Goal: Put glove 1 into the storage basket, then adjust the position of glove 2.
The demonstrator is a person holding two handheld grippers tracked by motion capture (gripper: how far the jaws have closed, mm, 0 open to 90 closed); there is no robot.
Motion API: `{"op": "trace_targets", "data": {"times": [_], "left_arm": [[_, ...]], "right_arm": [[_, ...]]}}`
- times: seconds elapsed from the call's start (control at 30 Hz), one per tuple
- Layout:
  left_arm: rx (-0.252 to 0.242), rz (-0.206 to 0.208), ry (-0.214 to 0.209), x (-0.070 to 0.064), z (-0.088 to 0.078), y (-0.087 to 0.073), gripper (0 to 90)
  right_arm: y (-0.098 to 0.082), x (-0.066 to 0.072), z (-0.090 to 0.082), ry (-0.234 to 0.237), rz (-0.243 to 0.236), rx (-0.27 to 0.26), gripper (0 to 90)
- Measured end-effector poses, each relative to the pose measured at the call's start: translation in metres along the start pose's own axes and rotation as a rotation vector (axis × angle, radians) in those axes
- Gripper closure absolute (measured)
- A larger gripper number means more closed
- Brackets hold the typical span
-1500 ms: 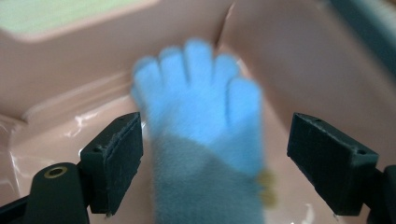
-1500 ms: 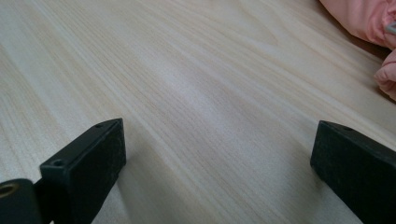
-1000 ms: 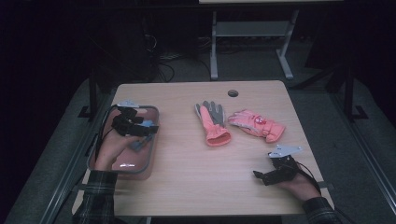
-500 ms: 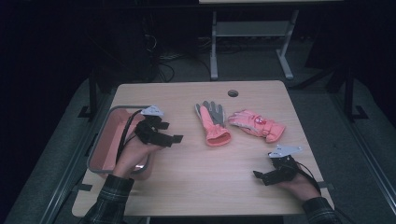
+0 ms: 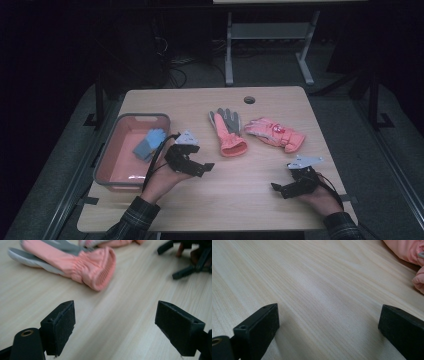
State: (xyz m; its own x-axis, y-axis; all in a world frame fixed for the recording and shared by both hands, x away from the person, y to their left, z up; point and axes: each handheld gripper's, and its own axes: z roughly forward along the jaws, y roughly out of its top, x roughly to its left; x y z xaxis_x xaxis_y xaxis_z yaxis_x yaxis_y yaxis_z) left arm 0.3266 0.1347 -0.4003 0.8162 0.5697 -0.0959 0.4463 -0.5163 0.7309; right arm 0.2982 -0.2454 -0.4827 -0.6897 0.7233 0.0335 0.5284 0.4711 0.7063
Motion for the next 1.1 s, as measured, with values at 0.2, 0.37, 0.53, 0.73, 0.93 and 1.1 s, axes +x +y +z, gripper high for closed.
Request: {"op": "trace_targets", "data": {"times": [0.2,0.37,0.53,0.73,0.93,1.1], "left_arm": [[0.052,0.045,0.011,-0.008,0.017,-0.018,15.9],[0.092,0.072,0.017,-0.013,0.026,-0.031,15.8],[0.093,0.090,0.026,-0.015,0.031,-0.043,15.4],[0.094,0.088,0.021,-0.012,0.029,-0.060,14.4],[0.096,0.116,0.022,-0.012,0.031,-0.070,13.1],[0.044,0.121,0.009,-0.011,0.030,-0.077,12.4]], "right_arm": [[0.000,0.001,0.000,-0.009,0.013,0.000,2.7],[0.000,0.002,0.000,-0.016,0.016,-0.001,2.5],[0.002,0.002,-0.001,-0.014,0.011,0.017,2.7],[0.010,0.001,-0.007,0.010,0.034,0.040,23.9],[0.027,0.003,-0.009,0.040,0.039,0.032,51.6],[0.046,0.009,-0.007,0.062,0.042,0.020,72.0]]}}
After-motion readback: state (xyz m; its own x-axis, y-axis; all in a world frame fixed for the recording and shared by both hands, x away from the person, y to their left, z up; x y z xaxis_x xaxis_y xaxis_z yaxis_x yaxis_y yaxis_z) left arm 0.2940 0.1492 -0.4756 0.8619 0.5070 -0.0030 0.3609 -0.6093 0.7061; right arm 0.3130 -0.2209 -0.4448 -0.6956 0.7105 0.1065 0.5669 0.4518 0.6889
